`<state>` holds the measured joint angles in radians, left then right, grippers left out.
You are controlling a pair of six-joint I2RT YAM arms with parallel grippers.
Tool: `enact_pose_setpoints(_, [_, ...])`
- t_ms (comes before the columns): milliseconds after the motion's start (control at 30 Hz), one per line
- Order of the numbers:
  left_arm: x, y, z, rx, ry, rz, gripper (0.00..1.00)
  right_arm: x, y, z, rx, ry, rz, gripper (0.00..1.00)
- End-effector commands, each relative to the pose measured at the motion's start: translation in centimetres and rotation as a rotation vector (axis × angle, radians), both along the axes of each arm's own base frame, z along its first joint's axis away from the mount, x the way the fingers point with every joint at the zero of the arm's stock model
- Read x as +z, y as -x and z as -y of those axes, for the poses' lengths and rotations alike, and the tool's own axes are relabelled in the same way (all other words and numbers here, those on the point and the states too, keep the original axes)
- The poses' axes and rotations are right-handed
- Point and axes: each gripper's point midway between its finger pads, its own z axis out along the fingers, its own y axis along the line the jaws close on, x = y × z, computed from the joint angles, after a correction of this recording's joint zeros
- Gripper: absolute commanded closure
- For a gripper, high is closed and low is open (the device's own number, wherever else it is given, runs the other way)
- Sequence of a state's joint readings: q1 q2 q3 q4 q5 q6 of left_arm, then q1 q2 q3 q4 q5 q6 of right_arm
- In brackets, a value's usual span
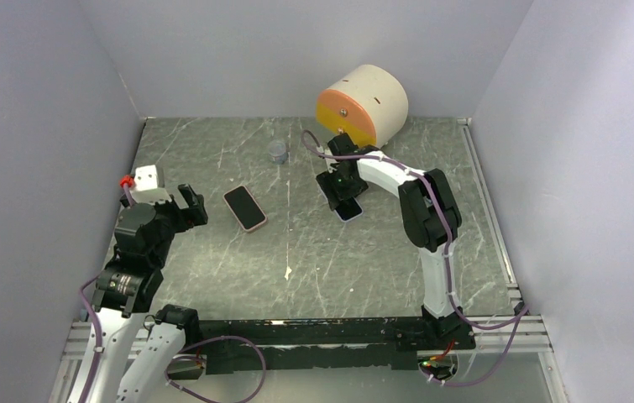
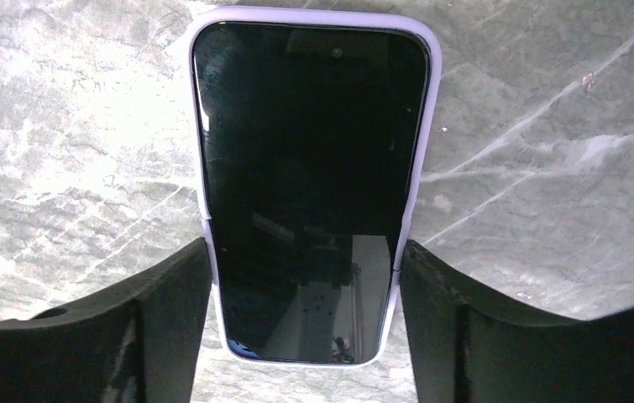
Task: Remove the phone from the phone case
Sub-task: Pick up the phone at the center of the board.
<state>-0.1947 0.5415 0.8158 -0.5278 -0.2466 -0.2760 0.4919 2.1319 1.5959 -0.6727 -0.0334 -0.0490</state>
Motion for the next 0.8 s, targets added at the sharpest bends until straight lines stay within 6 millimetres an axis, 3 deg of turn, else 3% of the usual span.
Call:
enact_pose_setpoints(0, [0.8,-0.5,1.1,-0.053,0.034,0.02,0.05,0.0,1.3,-0.2,0.008,-0.019,-0.015,0.34])
enact_pose_setpoints(133, [0.7,-0.9,2.5,-0.101,0.088,0.0,0.05,1.0,2.3,-0.9,0.0,-0.093,0.007,0.59])
enact_pose_setpoints(300, [0.3,-1.2,4.4,-0.167,0.172,-0.054,0.05,2.0,3.7,-1.3,-0.025,-0.177,0.051,0.68])
enact_pose_setpoints(767, [-5.2,-2.2,11.3,-0.341,0.572,-0.266,0.05,5.3,6.8,-3.2,-0.082,-0.481,0.182,1.0])
